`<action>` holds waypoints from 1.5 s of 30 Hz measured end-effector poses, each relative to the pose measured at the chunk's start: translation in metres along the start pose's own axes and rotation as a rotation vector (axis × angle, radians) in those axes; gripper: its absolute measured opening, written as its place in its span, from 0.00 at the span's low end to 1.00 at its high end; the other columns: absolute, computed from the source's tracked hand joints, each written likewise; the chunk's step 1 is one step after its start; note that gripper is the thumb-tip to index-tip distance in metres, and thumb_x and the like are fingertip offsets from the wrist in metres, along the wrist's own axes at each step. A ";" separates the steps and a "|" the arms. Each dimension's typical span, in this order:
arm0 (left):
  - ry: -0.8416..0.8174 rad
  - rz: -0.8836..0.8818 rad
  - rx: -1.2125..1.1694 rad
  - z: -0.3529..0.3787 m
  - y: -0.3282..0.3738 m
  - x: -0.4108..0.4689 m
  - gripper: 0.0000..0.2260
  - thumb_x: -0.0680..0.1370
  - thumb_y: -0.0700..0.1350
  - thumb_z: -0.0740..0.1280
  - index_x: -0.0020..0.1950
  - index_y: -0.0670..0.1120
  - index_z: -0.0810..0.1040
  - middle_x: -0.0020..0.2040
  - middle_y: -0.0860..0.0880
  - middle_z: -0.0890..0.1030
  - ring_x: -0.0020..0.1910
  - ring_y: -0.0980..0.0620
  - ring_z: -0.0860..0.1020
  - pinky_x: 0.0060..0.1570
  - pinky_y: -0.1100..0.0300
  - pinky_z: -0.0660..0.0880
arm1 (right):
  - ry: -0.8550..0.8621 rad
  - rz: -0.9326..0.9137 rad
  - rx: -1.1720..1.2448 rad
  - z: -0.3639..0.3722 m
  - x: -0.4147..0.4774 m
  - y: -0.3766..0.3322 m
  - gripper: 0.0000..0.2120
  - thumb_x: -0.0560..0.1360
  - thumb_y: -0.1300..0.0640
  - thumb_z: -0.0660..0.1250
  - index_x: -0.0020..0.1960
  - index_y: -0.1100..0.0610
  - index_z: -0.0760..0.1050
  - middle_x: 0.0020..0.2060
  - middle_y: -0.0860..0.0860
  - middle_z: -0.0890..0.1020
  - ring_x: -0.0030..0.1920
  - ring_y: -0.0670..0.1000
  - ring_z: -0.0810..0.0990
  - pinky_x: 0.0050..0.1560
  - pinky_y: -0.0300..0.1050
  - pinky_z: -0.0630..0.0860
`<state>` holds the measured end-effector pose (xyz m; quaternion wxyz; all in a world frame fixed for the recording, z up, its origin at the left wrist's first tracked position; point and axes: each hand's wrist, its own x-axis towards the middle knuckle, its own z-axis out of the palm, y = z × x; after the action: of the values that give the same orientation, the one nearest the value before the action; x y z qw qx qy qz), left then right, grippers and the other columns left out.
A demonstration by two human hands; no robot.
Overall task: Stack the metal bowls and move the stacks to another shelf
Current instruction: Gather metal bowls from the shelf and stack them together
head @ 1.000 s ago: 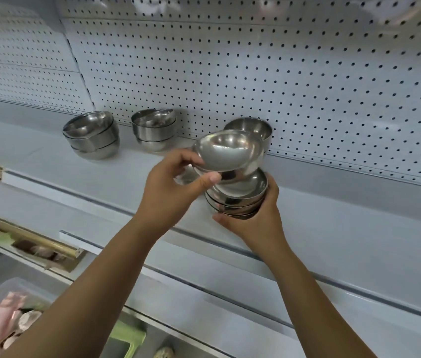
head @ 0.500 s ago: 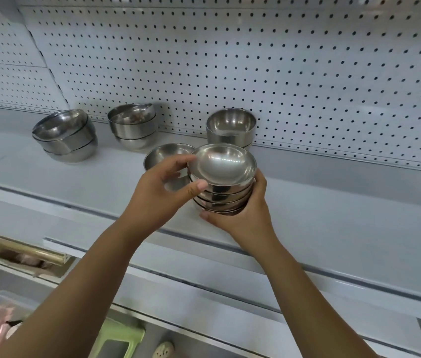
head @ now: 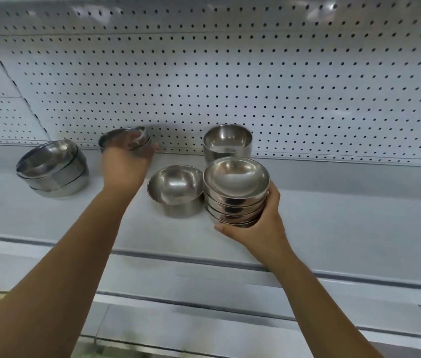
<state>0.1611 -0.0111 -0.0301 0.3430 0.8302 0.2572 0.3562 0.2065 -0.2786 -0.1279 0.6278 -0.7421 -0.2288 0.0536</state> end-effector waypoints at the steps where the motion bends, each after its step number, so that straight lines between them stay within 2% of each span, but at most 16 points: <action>1: 0.009 0.036 0.039 0.000 -0.007 0.011 0.13 0.76 0.52 0.72 0.53 0.43 0.83 0.45 0.47 0.82 0.43 0.47 0.80 0.47 0.61 0.79 | 0.005 0.002 0.001 0.001 0.000 0.000 0.61 0.56 0.48 0.89 0.77 0.37 0.53 0.70 0.36 0.70 0.68 0.35 0.73 0.60 0.27 0.74; 3: 0.009 0.068 0.199 -0.001 -0.016 0.031 0.14 0.76 0.56 0.68 0.48 0.46 0.83 0.42 0.42 0.82 0.46 0.40 0.81 0.48 0.50 0.79 | 0.012 0.012 -0.004 0.002 0.000 -0.003 0.61 0.56 0.48 0.88 0.77 0.36 0.52 0.70 0.37 0.70 0.68 0.36 0.73 0.61 0.30 0.75; 5: -0.004 0.025 0.406 0.000 -0.022 0.047 0.17 0.79 0.58 0.66 0.55 0.46 0.83 0.47 0.39 0.82 0.54 0.37 0.80 0.57 0.48 0.75 | 0.019 0.022 -0.006 0.004 0.000 -0.005 0.61 0.57 0.50 0.88 0.76 0.35 0.52 0.69 0.36 0.70 0.67 0.35 0.74 0.60 0.31 0.76; 7: -0.062 -0.007 0.527 0.000 -0.028 0.059 0.20 0.81 0.60 0.63 0.61 0.46 0.82 0.52 0.37 0.81 0.59 0.37 0.77 0.61 0.48 0.70 | 0.040 0.027 0.003 0.008 0.001 -0.007 0.60 0.56 0.52 0.88 0.74 0.34 0.52 0.67 0.35 0.70 0.64 0.31 0.74 0.56 0.27 0.75; 12: -0.161 0.016 0.525 0.003 -0.045 0.072 0.19 0.82 0.59 0.62 0.65 0.50 0.82 0.56 0.39 0.84 0.60 0.38 0.79 0.62 0.49 0.68 | 0.119 0.031 0.029 0.020 0.000 -0.006 0.59 0.54 0.51 0.87 0.74 0.39 0.54 0.68 0.40 0.72 0.63 0.34 0.76 0.57 0.28 0.75; 16: -0.183 0.046 0.508 0.002 -0.053 0.081 0.18 0.82 0.59 0.64 0.65 0.51 0.82 0.59 0.40 0.83 0.61 0.38 0.78 0.63 0.48 0.68 | 0.143 0.036 0.018 0.023 -0.003 -0.007 0.59 0.55 0.52 0.87 0.76 0.41 0.54 0.67 0.39 0.74 0.63 0.35 0.78 0.57 0.30 0.77; 20: -0.181 0.088 0.423 0.002 -0.067 0.092 0.18 0.81 0.58 0.67 0.61 0.46 0.85 0.55 0.39 0.85 0.55 0.37 0.81 0.58 0.48 0.75 | 0.159 0.055 0.001 0.024 -0.004 -0.010 0.58 0.56 0.54 0.86 0.75 0.39 0.54 0.65 0.39 0.76 0.61 0.34 0.79 0.54 0.30 0.77; 26: -0.164 0.130 0.359 0.005 -0.073 0.095 0.19 0.81 0.54 0.67 0.48 0.39 0.85 0.44 0.37 0.84 0.43 0.38 0.79 0.47 0.49 0.73 | 0.191 0.070 -0.038 0.027 -0.006 -0.012 0.57 0.56 0.54 0.86 0.76 0.45 0.57 0.63 0.40 0.77 0.60 0.35 0.80 0.54 0.30 0.77; 30: -0.125 0.182 0.246 0.005 -0.079 0.090 0.17 0.82 0.52 0.67 0.46 0.39 0.84 0.43 0.37 0.83 0.44 0.37 0.80 0.48 0.48 0.73 | 0.203 0.078 -0.058 0.028 -0.006 -0.012 0.55 0.57 0.56 0.86 0.75 0.44 0.58 0.64 0.40 0.77 0.60 0.36 0.80 0.54 0.31 0.77; 34: -0.025 0.250 0.085 0.005 -0.076 0.081 0.14 0.80 0.53 0.67 0.45 0.44 0.84 0.40 0.42 0.83 0.42 0.39 0.79 0.49 0.48 0.75 | 0.219 0.084 -0.070 0.028 -0.005 -0.011 0.55 0.57 0.57 0.86 0.75 0.47 0.58 0.65 0.42 0.78 0.61 0.38 0.80 0.56 0.32 0.77; 37: 0.012 0.313 -0.122 -0.002 -0.056 0.070 0.09 0.80 0.48 0.70 0.49 0.42 0.85 0.38 0.55 0.75 0.44 0.46 0.77 0.49 0.56 0.70 | 0.223 0.082 -0.084 0.029 -0.006 -0.011 0.54 0.58 0.58 0.86 0.74 0.45 0.58 0.64 0.40 0.78 0.61 0.37 0.80 0.56 0.32 0.77; 39: -0.018 0.361 -0.222 -0.005 -0.044 0.064 0.08 0.79 0.47 0.71 0.51 0.43 0.85 0.40 0.63 0.70 0.48 0.46 0.77 0.51 0.56 0.70 | 0.226 0.080 -0.090 0.029 -0.006 -0.011 0.54 0.58 0.58 0.86 0.74 0.45 0.58 0.64 0.40 0.77 0.61 0.36 0.80 0.56 0.31 0.77; 40: -0.039 0.387 -0.277 -0.006 -0.038 0.060 0.08 0.79 0.48 0.71 0.51 0.44 0.84 0.41 0.64 0.72 0.49 0.47 0.78 0.52 0.56 0.71 | 0.228 0.080 -0.094 0.029 -0.006 -0.011 0.55 0.57 0.57 0.86 0.75 0.46 0.58 0.64 0.40 0.77 0.62 0.36 0.79 0.57 0.32 0.77; 42: -0.095 0.432 -0.390 -0.005 -0.029 0.054 0.07 0.78 0.48 0.72 0.50 0.45 0.83 0.41 0.67 0.75 0.46 0.55 0.77 0.51 0.60 0.72 | 0.228 0.084 -0.098 0.029 -0.006 -0.011 0.56 0.57 0.55 0.86 0.76 0.47 0.57 0.64 0.40 0.77 0.62 0.36 0.79 0.57 0.32 0.77; 44: -0.179 0.478 -0.468 -0.002 -0.017 0.045 0.04 0.78 0.47 0.73 0.49 0.47 0.83 0.43 0.63 0.77 0.44 0.65 0.75 0.50 0.65 0.71 | 0.232 0.084 -0.099 0.030 -0.006 -0.011 0.56 0.58 0.56 0.86 0.76 0.47 0.58 0.64 0.40 0.77 0.61 0.36 0.79 0.56 0.31 0.77; 45: -0.238 0.502 -0.488 -0.001 -0.010 0.039 0.02 0.78 0.46 0.73 0.48 0.48 0.83 0.44 0.60 0.78 0.44 0.67 0.75 0.50 0.67 0.71 | 0.235 0.082 -0.098 0.030 -0.006 -0.012 0.55 0.58 0.57 0.86 0.77 0.47 0.58 0.64 0.40 0.77 0.61 0.36 0.79 0.56 0.31 0.77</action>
<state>0.1826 0.0220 -0.0208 0.4604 0.7967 -0.0886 0.3812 0.1873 -0.2528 -0.1239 0.6106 -0.7817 -0.1255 -0.0195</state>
